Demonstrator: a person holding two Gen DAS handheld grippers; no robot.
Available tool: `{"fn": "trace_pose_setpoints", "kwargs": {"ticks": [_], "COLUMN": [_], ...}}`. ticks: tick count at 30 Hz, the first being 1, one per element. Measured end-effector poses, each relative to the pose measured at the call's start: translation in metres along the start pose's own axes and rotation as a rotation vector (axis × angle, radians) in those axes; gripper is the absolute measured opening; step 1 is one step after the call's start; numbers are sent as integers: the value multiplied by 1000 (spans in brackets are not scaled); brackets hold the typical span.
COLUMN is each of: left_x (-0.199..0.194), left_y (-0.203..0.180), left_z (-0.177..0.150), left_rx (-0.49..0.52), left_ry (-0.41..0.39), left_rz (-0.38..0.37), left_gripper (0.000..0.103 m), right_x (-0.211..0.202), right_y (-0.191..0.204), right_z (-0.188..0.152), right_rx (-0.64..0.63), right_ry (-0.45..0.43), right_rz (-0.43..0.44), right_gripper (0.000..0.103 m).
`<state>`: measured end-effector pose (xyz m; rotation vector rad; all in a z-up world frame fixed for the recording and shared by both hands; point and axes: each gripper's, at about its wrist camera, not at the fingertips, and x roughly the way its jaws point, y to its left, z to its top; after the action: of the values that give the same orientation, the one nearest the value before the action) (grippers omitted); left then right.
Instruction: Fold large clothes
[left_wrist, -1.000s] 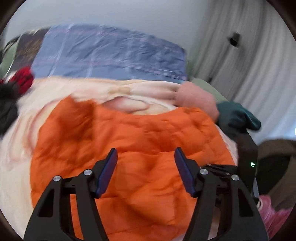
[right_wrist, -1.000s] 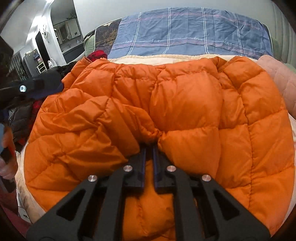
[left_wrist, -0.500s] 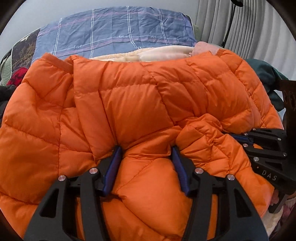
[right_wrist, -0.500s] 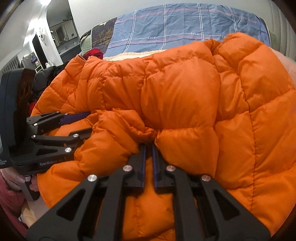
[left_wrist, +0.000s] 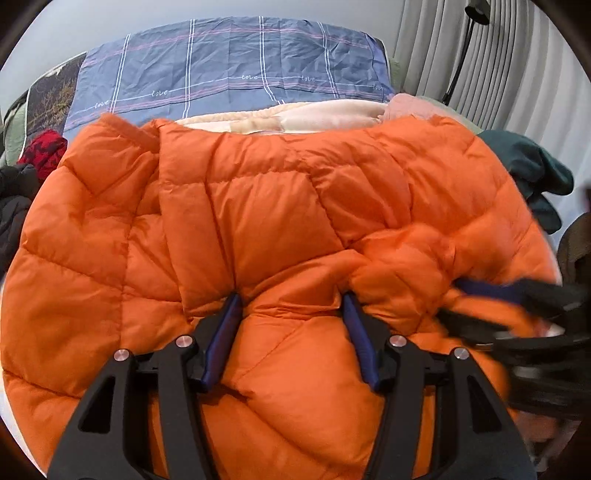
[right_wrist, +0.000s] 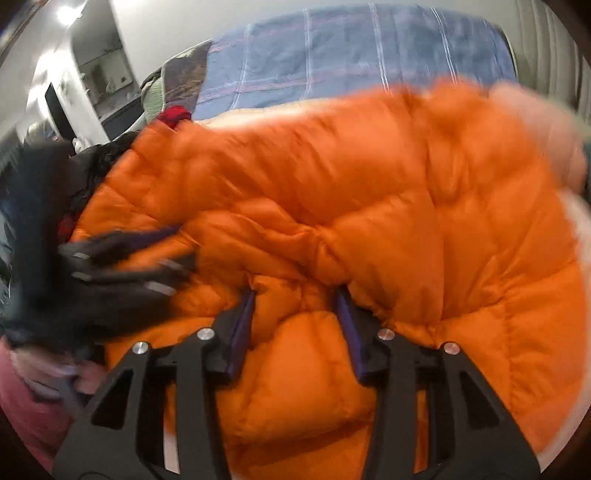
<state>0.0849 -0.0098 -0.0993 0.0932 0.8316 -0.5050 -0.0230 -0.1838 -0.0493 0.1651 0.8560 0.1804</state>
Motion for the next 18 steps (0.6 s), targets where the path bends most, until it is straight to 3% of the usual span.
{"fn": "trace_pose_setpoints", "kwargs": {"ticks": [4,6,8,10,12,13,18], "left_x": [-36,-61,-83,-88,-83,-81,-69], "left_y": [20,37,65,93,111,118,138], "left_z": [-2,-5,-7,-9,-12,-15,-27], "left_rx": [-59,-103,-181,-257,-304,-311,-392], "left_ry": [-34,-101,-163,-157,-116,-108,-73], "left_rz": [-28,10,60,92,165,188,73], "left_gripper": [62,74,74,74,74,74,75], "right_x": [-5,-8,-12,-23,-40,-52,-85], "right_y": [16,25,29,35,46,48,73], "right_z": [-3,-4,0,6,18,19,44], "right_rx": [-76,-128,-152,-142,-128,-130,-159], "right_ry": [-19,-32,-33,-33,-77,-110,-278], "right_rz": [-51,-79,-96,-112,-86,-65,14], "right_gripper": [46,47,50,59,76,77,77]}}
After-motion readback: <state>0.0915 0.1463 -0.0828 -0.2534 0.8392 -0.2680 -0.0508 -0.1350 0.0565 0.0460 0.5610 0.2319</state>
